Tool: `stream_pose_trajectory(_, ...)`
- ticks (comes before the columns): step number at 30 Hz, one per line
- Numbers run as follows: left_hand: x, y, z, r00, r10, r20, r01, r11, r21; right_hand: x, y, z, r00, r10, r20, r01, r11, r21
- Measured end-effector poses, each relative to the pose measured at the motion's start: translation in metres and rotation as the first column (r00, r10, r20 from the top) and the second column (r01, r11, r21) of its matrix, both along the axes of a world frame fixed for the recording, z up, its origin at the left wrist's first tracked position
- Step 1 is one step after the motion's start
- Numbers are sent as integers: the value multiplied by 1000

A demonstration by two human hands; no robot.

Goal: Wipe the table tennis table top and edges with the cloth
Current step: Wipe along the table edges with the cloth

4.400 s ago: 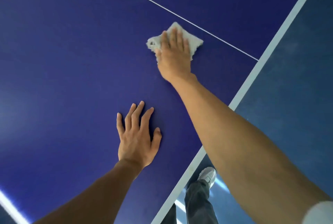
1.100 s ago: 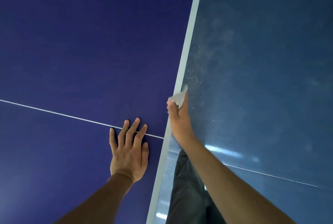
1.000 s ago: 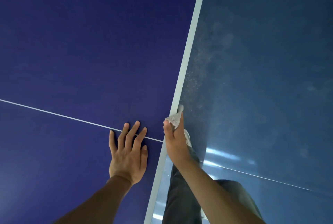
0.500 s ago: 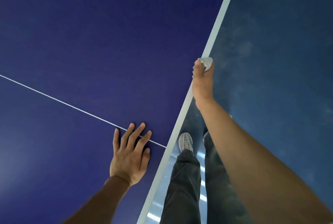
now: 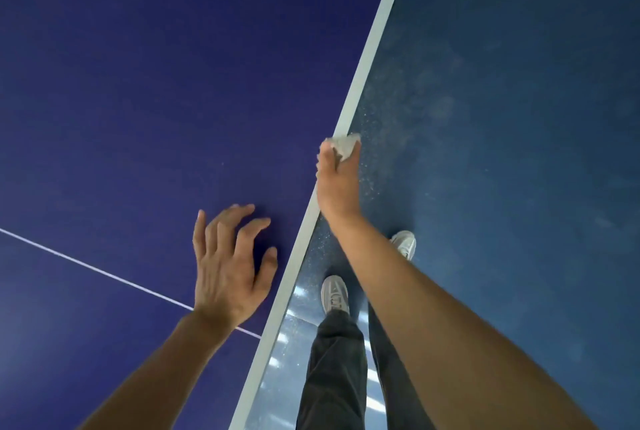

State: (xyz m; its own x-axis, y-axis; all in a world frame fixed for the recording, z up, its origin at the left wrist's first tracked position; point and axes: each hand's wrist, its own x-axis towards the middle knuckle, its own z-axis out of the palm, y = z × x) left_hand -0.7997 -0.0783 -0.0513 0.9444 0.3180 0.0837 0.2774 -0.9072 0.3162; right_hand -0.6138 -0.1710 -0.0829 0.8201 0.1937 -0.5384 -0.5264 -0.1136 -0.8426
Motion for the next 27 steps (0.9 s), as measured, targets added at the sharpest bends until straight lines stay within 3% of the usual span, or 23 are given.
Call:
stream_pose_trajectory(3, 83, 2, 5, 999, -20, 25, 20, 999, -27, 95, 15, 1, 1000, -19, 2, 19, 999, -29)
stream_pose_trajectory(6, 160, 7, 11, 998, 7, 62, -4, 998, -63, 129, 17, 4, 1000, -7, 12, 8, 999, -47)
stream_pose_trajectory(11, 265, 24, 11, 1000, 4, -4, -4, 998, -58, 58, 0, 5, 999, 42, -6, -42, 999, 21)
stream_pose_trajectory(16, 341, 44, -10, 979, -135, -155, 143, 989, 42, 32, -12, 5, 977, 137, -161, -121, 987, 106)
stream_pose_trajectory(20, 353, 46, -20, 992, -105, -69, 108, 993, 55, 117, 0, -2, 993, 93, -78, -81, 986, 145)
stream_pose_trajectory(27, 356, 47, -24, 995, -94, -33, 96, 993, 74, 298, 30, -3, 999, 27, 24, -27, 999, -19)
